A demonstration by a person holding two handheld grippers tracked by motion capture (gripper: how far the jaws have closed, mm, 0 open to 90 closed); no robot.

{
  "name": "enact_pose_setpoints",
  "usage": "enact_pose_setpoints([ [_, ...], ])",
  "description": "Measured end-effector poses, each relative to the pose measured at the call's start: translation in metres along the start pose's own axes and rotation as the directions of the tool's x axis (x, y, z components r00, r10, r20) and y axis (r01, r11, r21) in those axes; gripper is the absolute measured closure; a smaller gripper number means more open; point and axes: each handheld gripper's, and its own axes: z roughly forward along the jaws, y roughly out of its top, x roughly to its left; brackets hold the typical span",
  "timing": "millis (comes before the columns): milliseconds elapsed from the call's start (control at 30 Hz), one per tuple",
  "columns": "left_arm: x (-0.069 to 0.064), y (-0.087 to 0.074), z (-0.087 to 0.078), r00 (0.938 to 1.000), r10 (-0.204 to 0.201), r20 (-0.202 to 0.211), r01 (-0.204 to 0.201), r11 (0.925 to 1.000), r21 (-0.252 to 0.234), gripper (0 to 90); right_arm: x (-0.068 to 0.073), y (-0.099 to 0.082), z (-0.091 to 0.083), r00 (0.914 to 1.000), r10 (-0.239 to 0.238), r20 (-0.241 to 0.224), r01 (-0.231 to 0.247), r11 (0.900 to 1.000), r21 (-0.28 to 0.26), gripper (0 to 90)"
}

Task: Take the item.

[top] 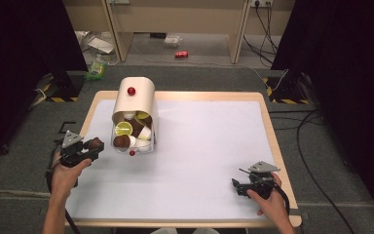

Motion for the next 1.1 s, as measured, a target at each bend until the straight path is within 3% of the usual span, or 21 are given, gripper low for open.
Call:
enact_pose_setpoints([
  [133,0.002,-0.007,0.010,1.0000,0.001,-0.005,0.000,0.9995,0.033,53.2,0.000,0.000,0.000,1.0000,0.000,0.000,0.000,1.0000,0.000,11.5],
  [600,0.005,-0.019,0.026,0.9999,0.000,-0.016,0.002,0.9968,0.080,53.0,0.000,0.000,0.000,1.0000,0.001,0.000,-0.001,1.0000,0.000,11.4],
  [1100,0.005,-0.025,0.036,0.9999,0.003,-0.012,-0.002,0.9959,0.091,51.3,0.000,0.000,0.000,1.0000,0.000,0.000,0.000,1.0000,0.000,11.4],
])
